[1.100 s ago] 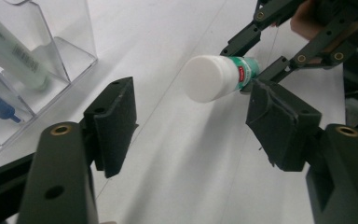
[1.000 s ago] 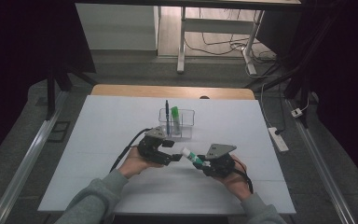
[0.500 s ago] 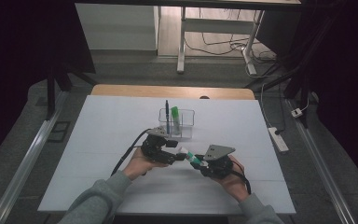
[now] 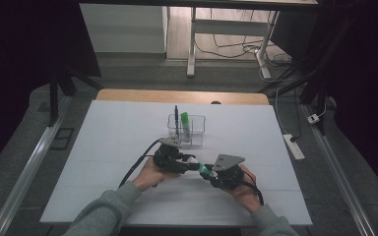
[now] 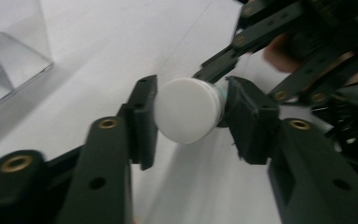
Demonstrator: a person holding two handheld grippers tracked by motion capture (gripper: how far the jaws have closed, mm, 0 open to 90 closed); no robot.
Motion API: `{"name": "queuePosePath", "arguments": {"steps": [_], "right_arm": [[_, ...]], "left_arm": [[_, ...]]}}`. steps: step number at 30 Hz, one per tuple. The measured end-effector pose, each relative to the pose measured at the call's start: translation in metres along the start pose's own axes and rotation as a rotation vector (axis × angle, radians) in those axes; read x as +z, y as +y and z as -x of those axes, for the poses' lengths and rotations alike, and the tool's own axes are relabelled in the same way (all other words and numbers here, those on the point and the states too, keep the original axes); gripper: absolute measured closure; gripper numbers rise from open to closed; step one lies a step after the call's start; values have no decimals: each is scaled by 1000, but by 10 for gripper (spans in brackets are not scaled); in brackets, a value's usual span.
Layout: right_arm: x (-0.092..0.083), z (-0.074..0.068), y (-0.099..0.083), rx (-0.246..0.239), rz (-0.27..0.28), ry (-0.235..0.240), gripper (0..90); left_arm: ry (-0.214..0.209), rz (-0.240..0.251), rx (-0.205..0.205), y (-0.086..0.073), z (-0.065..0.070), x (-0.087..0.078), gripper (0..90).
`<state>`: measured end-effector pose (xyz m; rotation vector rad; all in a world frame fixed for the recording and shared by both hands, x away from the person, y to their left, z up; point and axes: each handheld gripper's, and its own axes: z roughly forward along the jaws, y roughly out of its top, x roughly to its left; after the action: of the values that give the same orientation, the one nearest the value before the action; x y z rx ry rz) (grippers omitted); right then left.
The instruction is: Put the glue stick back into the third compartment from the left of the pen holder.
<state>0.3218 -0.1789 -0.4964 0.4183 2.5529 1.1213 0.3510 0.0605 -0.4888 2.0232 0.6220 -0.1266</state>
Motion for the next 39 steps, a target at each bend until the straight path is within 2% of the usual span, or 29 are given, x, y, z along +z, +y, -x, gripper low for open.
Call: {"name": "queuePosePath", "arguments": {"steps": [2, 7, 17, 20, 24, 28, 33, 39], "right_arm": [[2, 0, 0, -13, -14, 1, 647], [4, -1, 0, -15, -27, 6, 641], [2, 2, -2, 26, -7, 12, 614], [2, 2, -2, 29, -5, 6, 570], [0, 5, -4, 58, -4, -12, 498], [-8, 9, -8, 93, 6, -23, 470], [-18, 17, -21, 146, -7, -27, 448], [-33, 23, -34, 180, -4, -60, 445]], "left_arm": [[-17, 4, 7, 1, 1, -1, 620], [-24, -5, 11, 1, 3, 0, 641], [-17, 3, 10, 2, 3, -3, 645], [-6, 7, 7, 2, 2, -5, 645], [12, 21, 8, 3, 0, -12, 646], [51, 29, 13, 4, -3, -21, 645], [79, 37, 16, 4, -4, -28, 645], [89, 35, 14, 5, -5, -31, 645]]}}
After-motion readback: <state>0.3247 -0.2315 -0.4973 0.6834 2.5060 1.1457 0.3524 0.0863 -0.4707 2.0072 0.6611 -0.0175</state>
